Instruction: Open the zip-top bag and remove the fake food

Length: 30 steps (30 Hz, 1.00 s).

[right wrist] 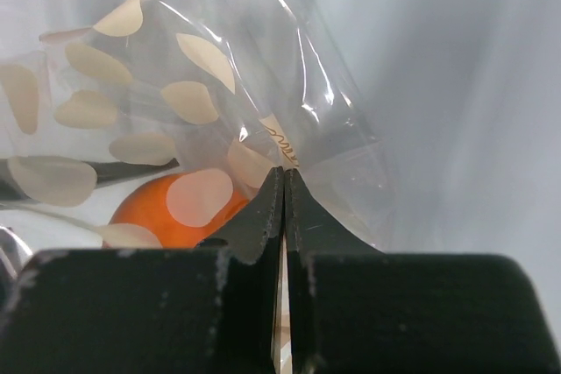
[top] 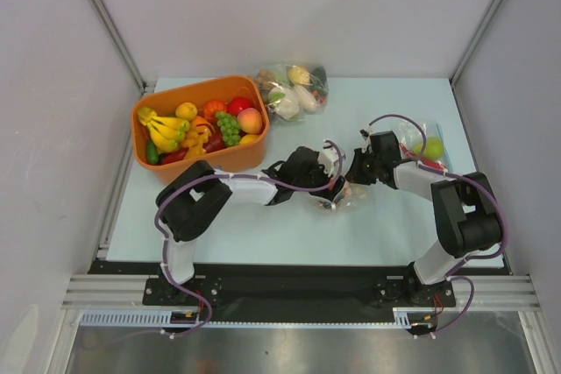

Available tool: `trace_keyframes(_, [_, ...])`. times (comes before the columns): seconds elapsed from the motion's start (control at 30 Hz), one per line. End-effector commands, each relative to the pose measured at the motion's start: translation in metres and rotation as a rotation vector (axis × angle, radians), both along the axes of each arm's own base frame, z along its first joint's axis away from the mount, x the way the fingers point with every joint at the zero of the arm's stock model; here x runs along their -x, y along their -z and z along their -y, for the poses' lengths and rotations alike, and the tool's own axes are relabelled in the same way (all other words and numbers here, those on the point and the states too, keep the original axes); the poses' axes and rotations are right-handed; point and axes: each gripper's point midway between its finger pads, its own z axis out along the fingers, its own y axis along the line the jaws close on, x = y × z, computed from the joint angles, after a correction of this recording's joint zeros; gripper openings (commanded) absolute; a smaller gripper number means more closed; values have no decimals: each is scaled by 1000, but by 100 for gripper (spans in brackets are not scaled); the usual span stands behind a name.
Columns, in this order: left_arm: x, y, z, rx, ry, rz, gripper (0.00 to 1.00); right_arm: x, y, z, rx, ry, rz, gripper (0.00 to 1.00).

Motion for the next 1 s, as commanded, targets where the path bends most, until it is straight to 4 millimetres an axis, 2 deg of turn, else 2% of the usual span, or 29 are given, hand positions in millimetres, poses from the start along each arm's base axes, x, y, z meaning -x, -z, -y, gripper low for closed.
trace_keyframes(0.0, [2, 0, 11, -11, 19, 26, 90, 0, -13, -7, -20, -32, 36, 0])
trace_keyframes(0.03, [5, 7, 11, -26, 21, 12, 89, 1, -14, -7, -19, -34, 40, 0])
trace_keyframes(0.1, [5, 9, 11, -38, 9, 10, 78, 1, -14, -6, -14, -32, 40, 0])
trace_keyframes(0.13, [6, 8, 9, -40, 7, 6, 70, 2, -14, -5, -11, -28, 38, 0])
trace_keyframes(0.17, [5, 9, 7, -43, -4, 7, 53, 3, -14, -5, -8, -29, 39, 0])
trace_keyframes(0.23, [7, 3, 5, -38, -6, 13, 40, 2, -14, -2, -2, -17, 40, 0])
trace_keyframes(0.27, [8, 2, 3, -41, -5, 12, 30, 2, -14, -1, 2, -10, 44, 0])
trace_keyframes(0.37, [13, -7, -2, -36, 0, 14, 19, 1, -15, 5, 20, 21, 57, 0])
trace_keyframes(0.53, [22, -24, -16, -32, -7, 23, 17, -4, -21, 24, 44, 83, 89, 0])
trace_keyframes(0.67, [30, -36, -28, -27, -21, 24, 20, -5, -19, 38, 55, 110, 84, 0])
trace_keyframes(0.7, [31, -45, -30, -12, -27, 31, 20, -6, -18, 42, 60, 118, 83, 0])
trace_keyframes(0.97, [37, -67, -50, -24, -66, 49, 19, -3, -13, 56, 92, 148, 75, 0])
